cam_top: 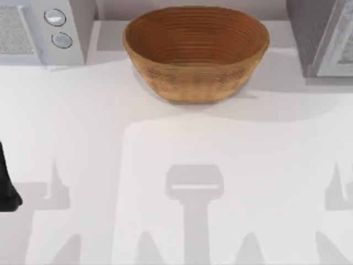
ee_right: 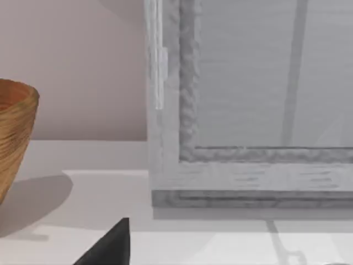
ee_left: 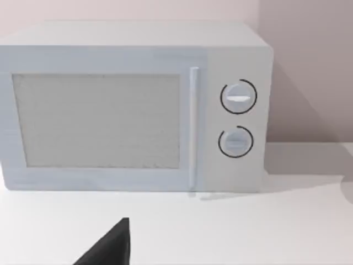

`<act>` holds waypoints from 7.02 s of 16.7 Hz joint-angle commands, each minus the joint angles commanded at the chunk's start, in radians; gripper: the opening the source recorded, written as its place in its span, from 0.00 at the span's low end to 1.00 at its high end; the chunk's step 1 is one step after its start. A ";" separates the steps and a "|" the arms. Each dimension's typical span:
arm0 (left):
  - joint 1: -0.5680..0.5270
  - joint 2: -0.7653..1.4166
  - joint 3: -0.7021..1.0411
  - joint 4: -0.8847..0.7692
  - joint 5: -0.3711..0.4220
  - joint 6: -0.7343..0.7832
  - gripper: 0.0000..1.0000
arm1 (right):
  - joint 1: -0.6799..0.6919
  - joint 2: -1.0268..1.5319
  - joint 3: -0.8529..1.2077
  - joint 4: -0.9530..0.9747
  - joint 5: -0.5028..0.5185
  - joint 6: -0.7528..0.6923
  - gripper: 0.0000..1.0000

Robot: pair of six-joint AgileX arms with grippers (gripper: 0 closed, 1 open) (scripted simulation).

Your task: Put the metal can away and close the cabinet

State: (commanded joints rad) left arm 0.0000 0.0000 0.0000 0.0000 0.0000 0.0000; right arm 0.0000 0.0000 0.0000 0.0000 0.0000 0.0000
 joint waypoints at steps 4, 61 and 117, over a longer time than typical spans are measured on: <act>0.000 0.000 0.000 0.000 0.000 0.000 1.00 | -0.008 0.031 0.004 0.031 -0.010 -0.002 1.00; 0.000 0.000 0.000 0.000 0.000 0.000 1.00 | -0.314 2.092 0.260 1.530 -0.271 -0.075 0.02; 0.000 0.000 0.000 0.000 0.000 0.000 1.00 | -0.012 0.038 0.016 0.015 -0.012 -0.001 0.00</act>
State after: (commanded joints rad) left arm 0.0000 0.0000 0.0000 0.0000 0.0000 0.0000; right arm -0.0118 0.0380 0.0159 0.0148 -0.0117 -0.0006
